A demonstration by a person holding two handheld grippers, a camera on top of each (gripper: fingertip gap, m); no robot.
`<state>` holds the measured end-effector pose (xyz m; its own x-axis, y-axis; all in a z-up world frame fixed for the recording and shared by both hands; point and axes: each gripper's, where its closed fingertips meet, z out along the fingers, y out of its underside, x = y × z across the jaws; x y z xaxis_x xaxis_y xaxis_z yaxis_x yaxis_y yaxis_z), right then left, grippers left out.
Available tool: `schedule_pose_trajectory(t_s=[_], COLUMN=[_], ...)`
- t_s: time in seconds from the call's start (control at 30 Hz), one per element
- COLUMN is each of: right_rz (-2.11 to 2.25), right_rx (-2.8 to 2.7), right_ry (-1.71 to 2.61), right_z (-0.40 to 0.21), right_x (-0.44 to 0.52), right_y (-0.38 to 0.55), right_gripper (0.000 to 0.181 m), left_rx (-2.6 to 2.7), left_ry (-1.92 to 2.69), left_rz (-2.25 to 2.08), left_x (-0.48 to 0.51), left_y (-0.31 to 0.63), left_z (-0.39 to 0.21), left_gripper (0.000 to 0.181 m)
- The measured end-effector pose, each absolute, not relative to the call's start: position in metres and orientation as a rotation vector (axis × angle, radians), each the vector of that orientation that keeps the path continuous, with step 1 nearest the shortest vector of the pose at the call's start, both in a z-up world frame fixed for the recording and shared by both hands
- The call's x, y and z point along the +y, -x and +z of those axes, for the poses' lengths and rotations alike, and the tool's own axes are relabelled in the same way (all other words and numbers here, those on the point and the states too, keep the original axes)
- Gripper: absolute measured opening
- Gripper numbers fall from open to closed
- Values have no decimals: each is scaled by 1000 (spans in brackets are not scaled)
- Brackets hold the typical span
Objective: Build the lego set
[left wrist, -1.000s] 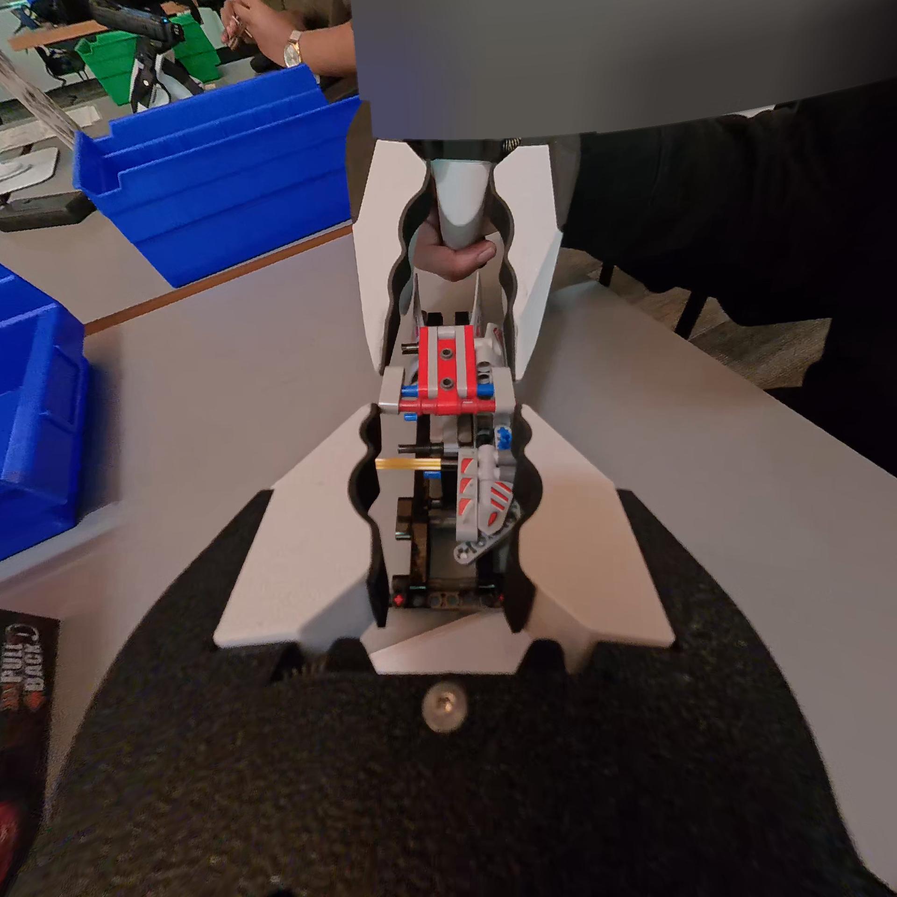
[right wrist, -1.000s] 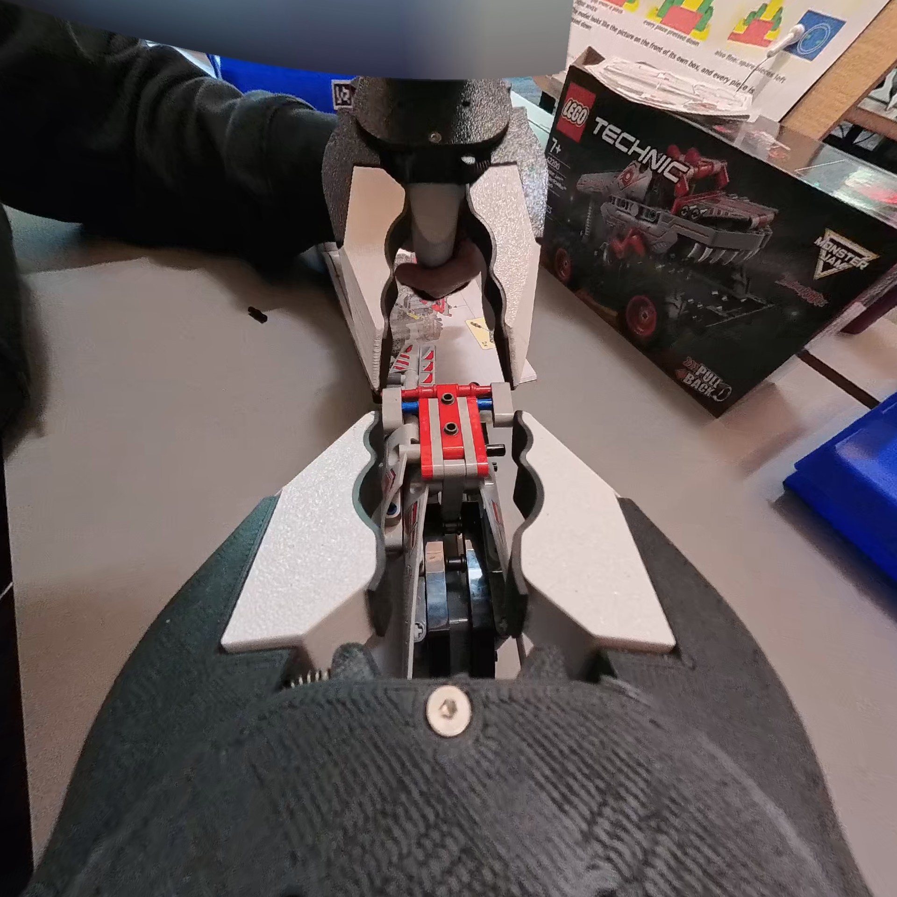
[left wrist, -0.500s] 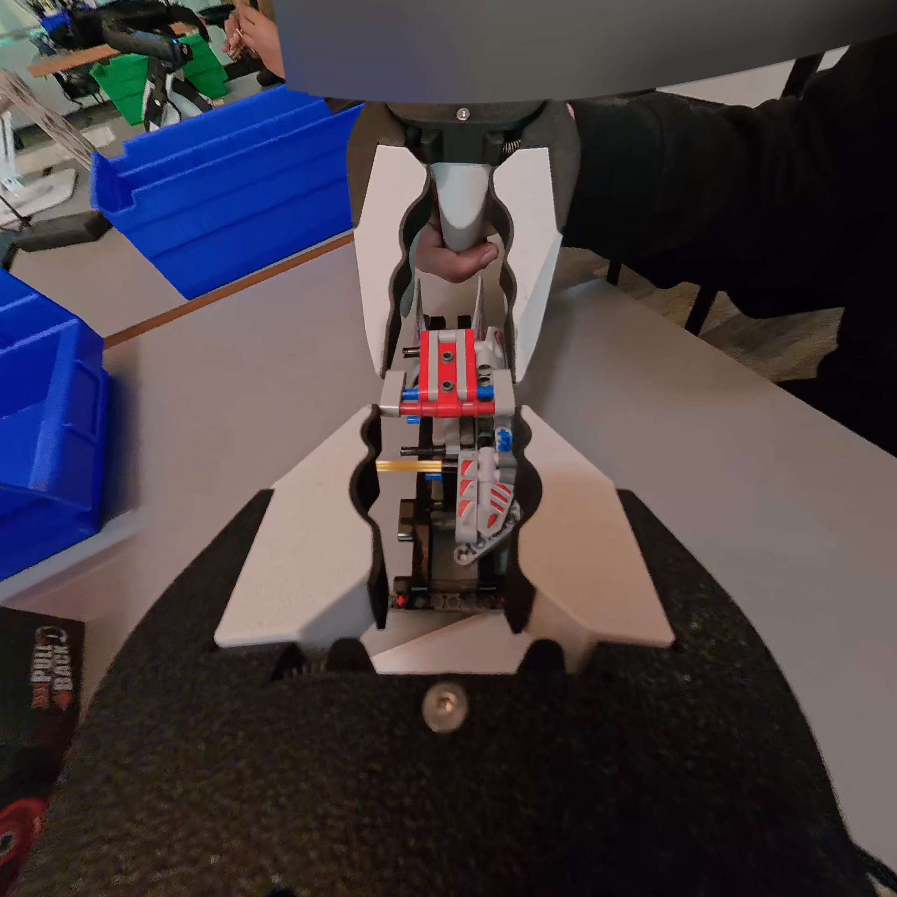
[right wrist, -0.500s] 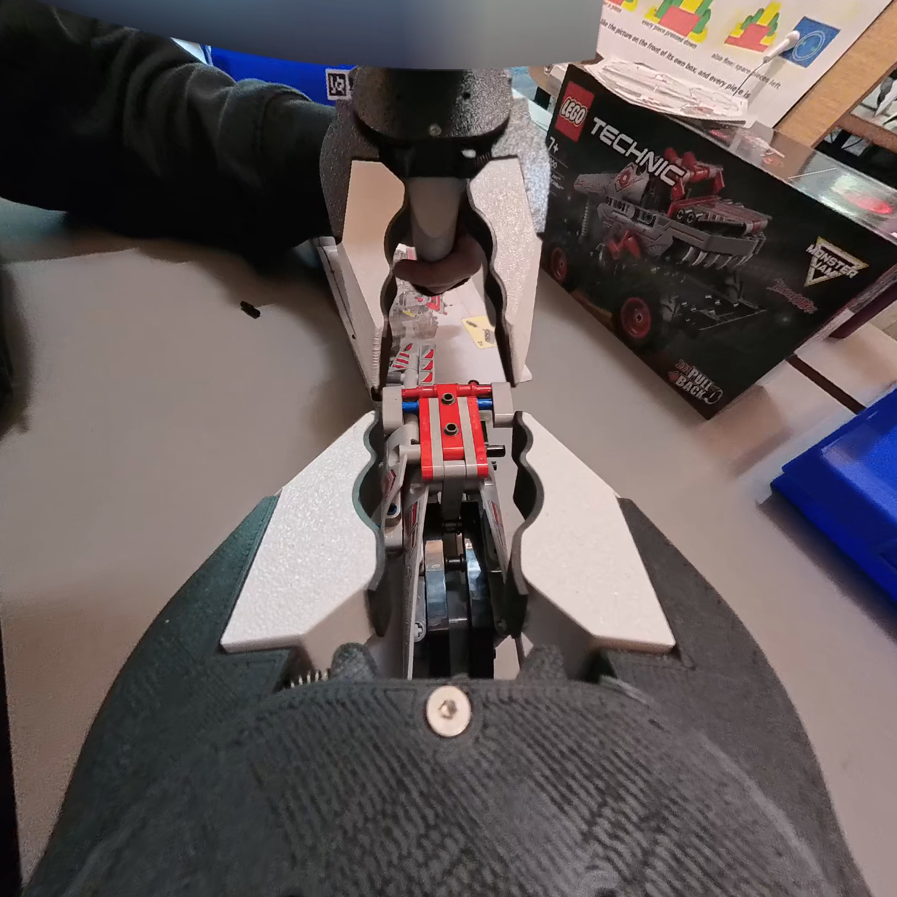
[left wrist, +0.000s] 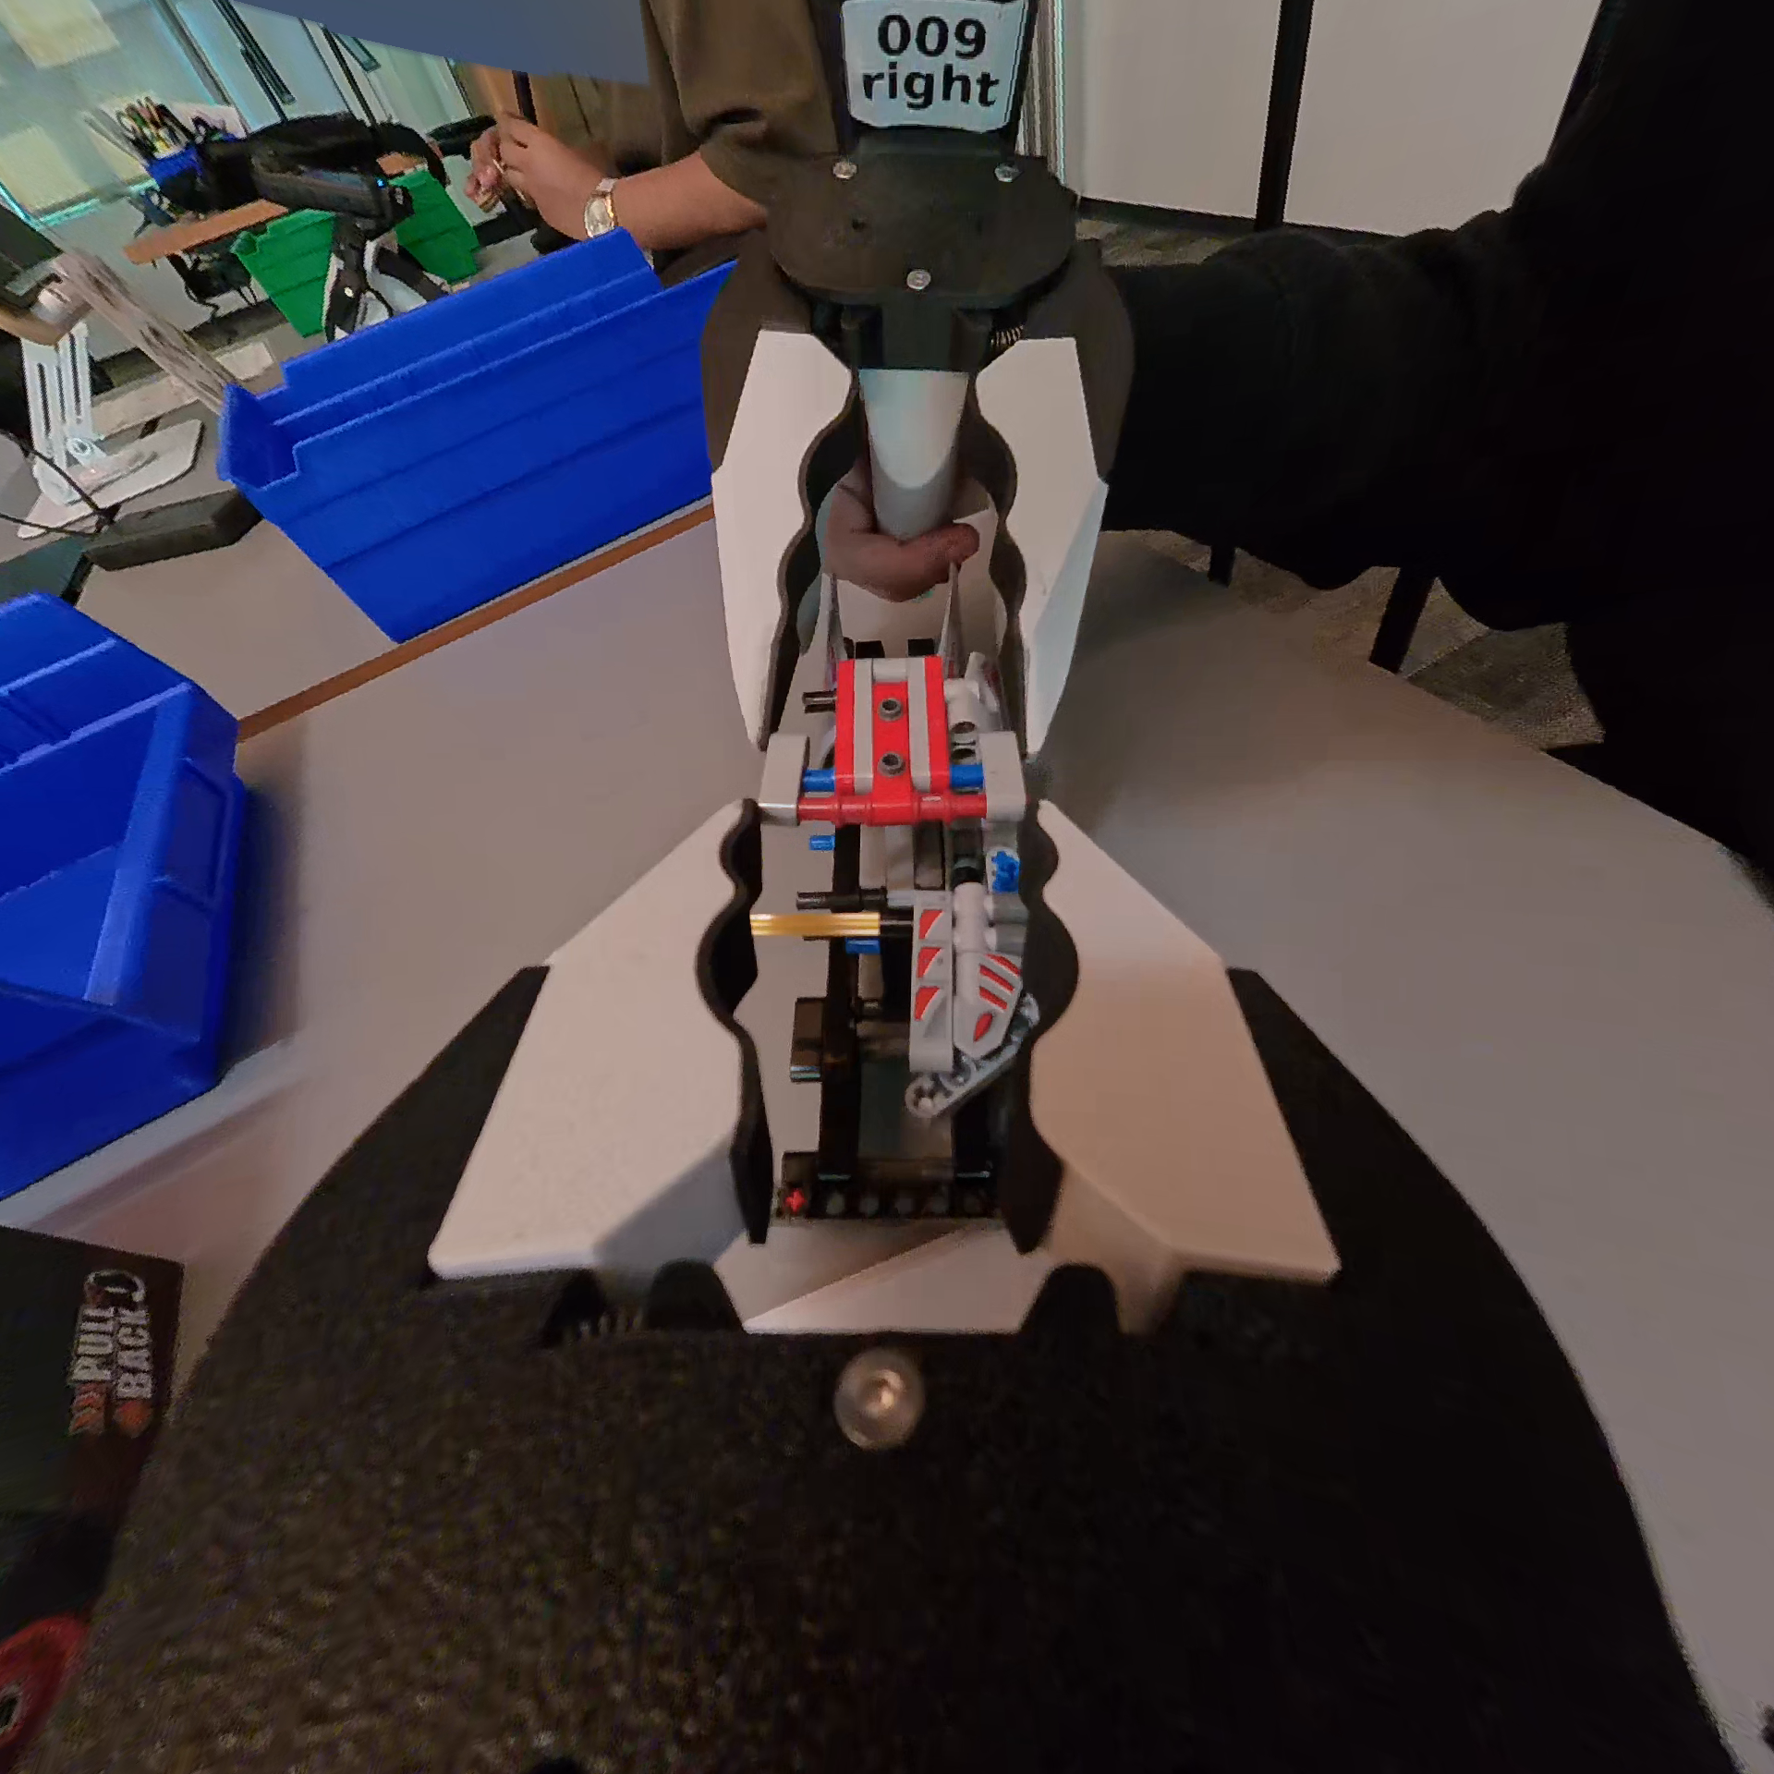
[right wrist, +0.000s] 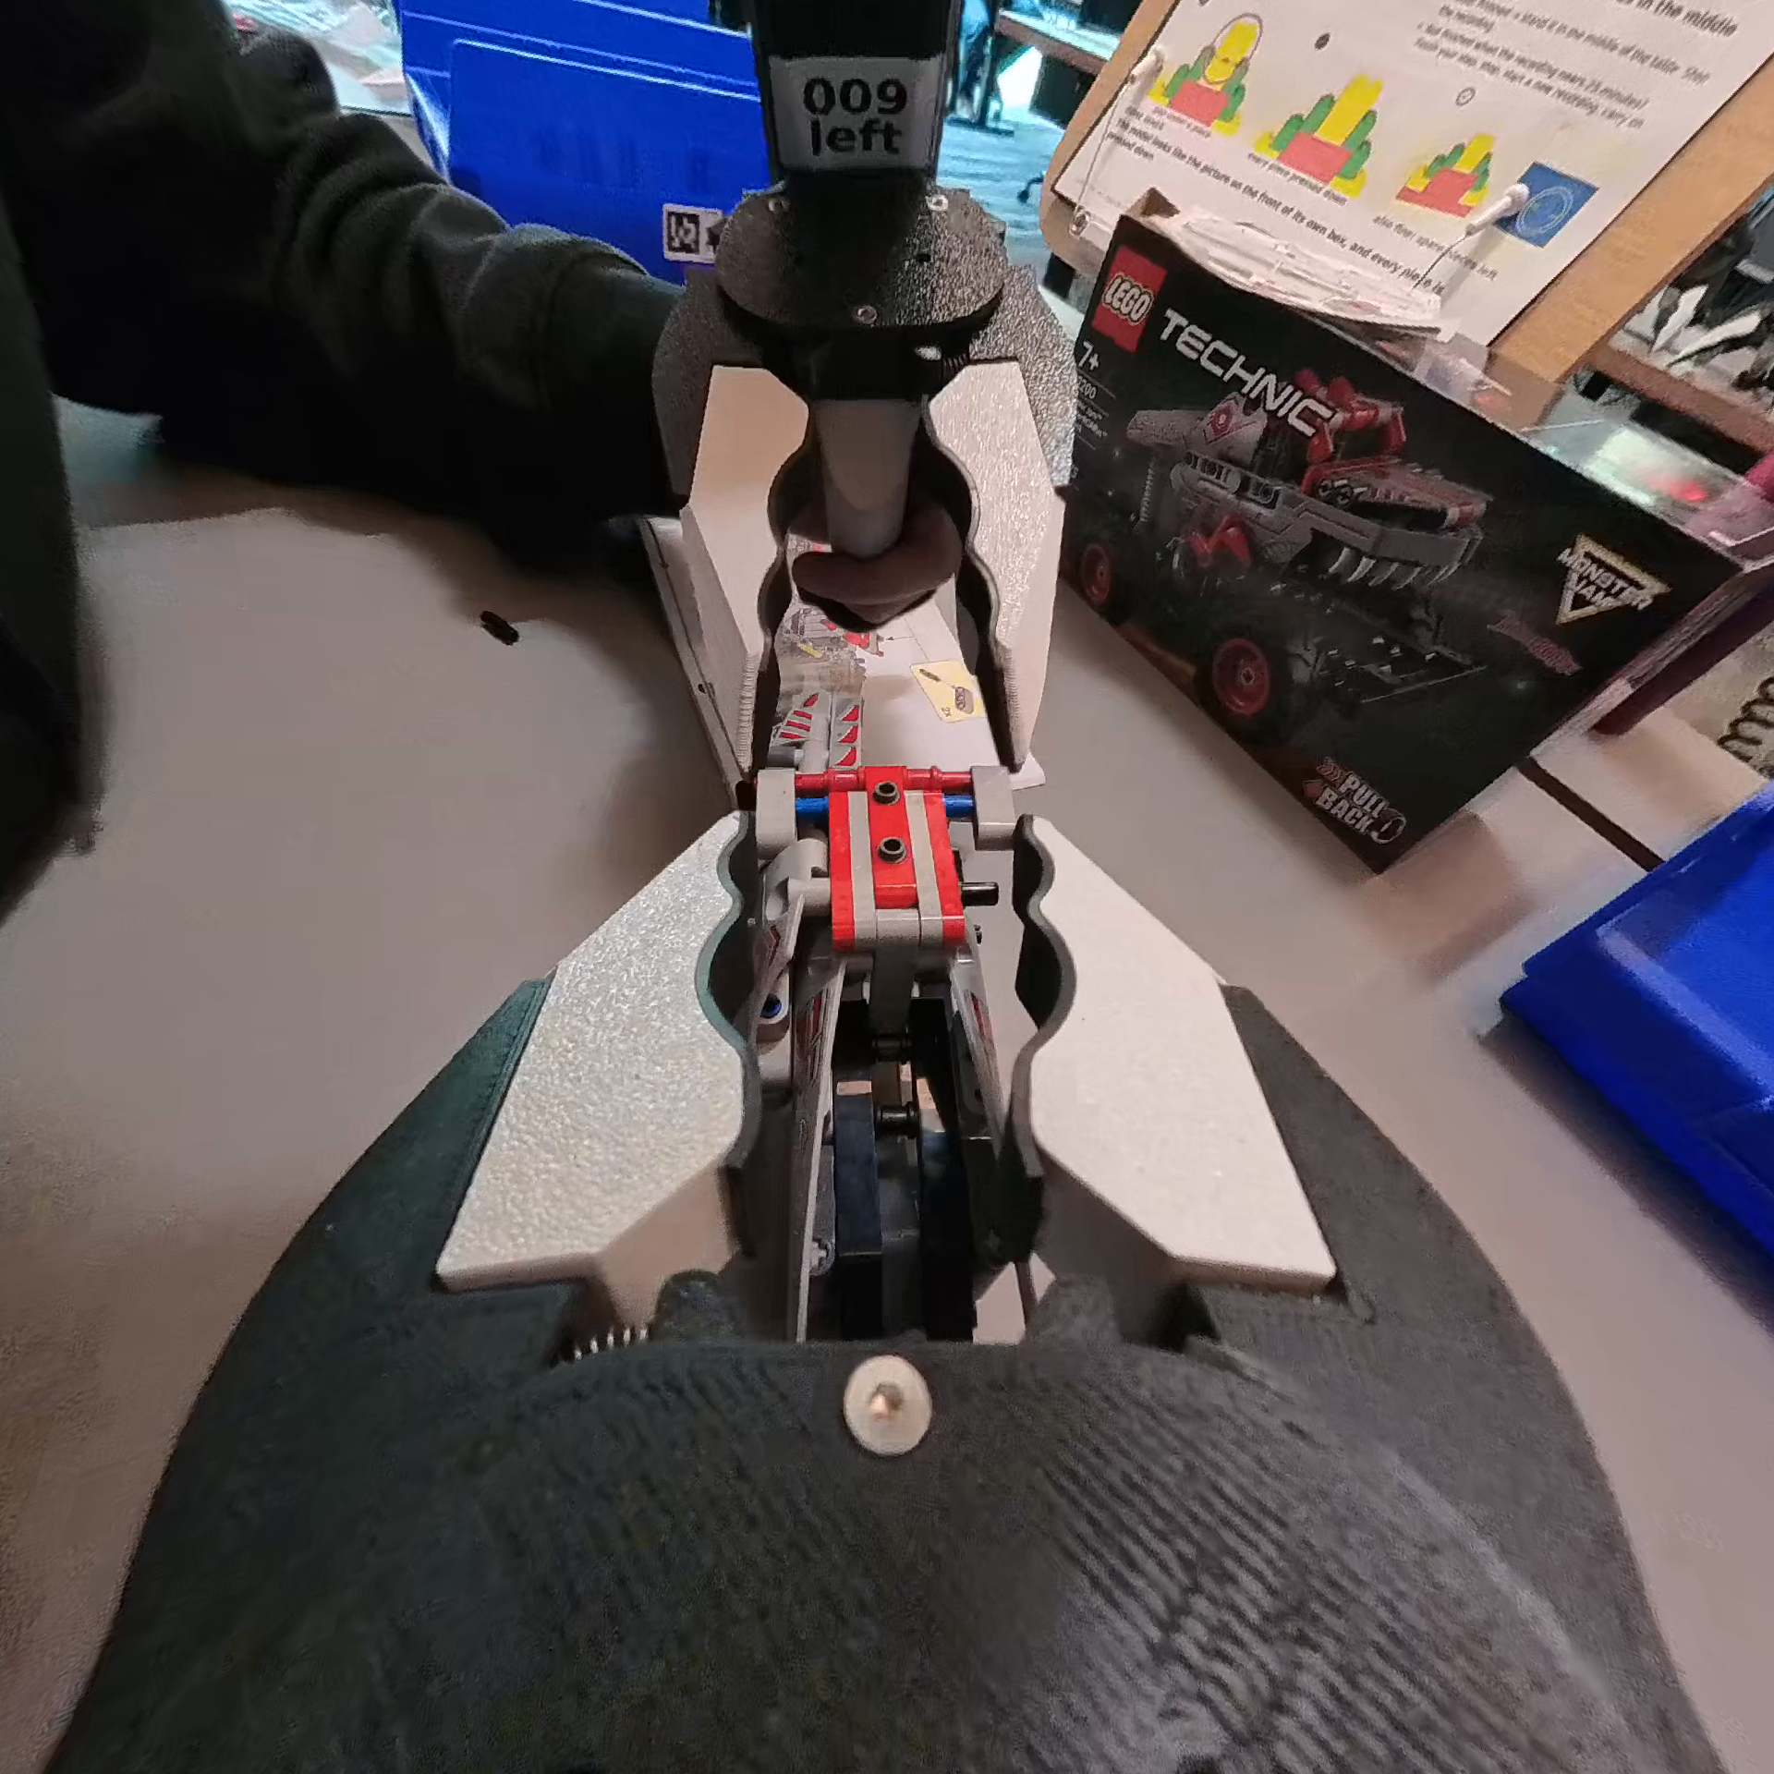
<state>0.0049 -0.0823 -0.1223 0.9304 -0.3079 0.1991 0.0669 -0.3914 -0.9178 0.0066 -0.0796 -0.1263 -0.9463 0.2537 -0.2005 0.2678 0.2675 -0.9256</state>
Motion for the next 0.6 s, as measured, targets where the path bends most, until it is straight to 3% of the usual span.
schedule_pose_trajectory(t_s=[0.6], right_rz=[-396], right_rx=[111], right_ry=[1780], right_z=[-121], right_x=[-78], right_y=[-8], right_gripper=[52], left_rx=[2364], left_ry=[-470], left_rz=[-1974], left_x=[-76], left_y=[-10], left_z=[-126], left_gripper=[52])
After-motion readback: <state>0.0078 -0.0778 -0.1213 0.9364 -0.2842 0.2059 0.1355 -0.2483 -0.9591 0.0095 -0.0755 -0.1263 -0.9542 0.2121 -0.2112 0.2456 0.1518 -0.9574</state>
